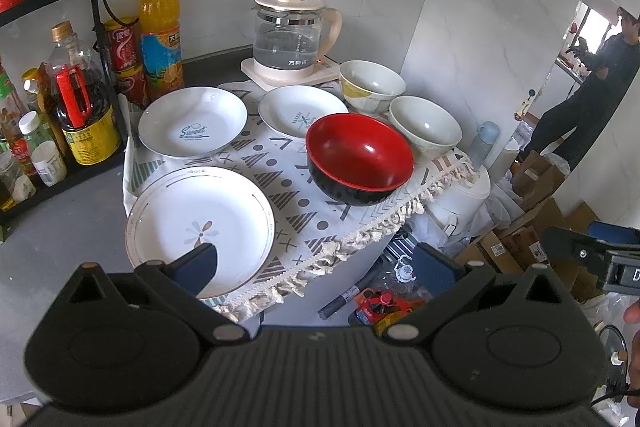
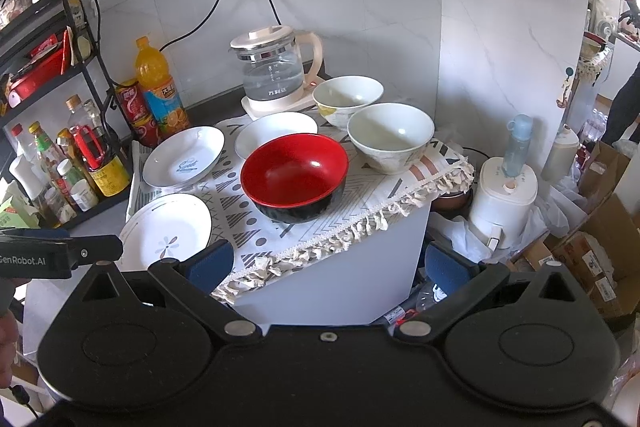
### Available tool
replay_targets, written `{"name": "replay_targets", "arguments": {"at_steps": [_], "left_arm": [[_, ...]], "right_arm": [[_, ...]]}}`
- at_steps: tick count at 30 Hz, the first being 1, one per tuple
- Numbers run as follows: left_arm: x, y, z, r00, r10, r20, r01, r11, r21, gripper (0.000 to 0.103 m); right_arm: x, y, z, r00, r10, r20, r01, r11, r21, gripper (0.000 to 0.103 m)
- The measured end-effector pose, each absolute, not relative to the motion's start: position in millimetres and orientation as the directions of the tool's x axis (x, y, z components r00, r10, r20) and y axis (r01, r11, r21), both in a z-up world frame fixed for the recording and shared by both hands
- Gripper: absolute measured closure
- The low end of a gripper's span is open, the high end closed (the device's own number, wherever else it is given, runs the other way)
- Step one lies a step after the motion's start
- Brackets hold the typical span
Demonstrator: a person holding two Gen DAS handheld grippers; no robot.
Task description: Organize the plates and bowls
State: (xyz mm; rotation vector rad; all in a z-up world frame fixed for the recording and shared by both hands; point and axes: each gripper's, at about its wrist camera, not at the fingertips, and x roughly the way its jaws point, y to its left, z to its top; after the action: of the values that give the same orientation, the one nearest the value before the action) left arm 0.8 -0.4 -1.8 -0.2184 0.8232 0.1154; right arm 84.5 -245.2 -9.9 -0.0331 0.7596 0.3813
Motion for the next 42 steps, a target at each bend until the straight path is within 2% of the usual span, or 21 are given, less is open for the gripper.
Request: {"name": "replay_targets", "arguments": {"at_steps": [24, 42], "left_arm": [[22, -13, -3, 0.659, 0.016, -0.752, -0.197, 0.969, -0.152, 0.000], [132, 13, -10, 0.654, -0.034, -0.756, -0.187, 0.961, -0.205, 0.001]], "right_arm": [[104, -258, -8, 0.635, 0.352, -0.688, -0.352, 0.924, 0.148, 0.000], [187, -246, -17, 0.630, 0.324, -0.706, -0.329, 0.934, 0.135, 0.000]]}}
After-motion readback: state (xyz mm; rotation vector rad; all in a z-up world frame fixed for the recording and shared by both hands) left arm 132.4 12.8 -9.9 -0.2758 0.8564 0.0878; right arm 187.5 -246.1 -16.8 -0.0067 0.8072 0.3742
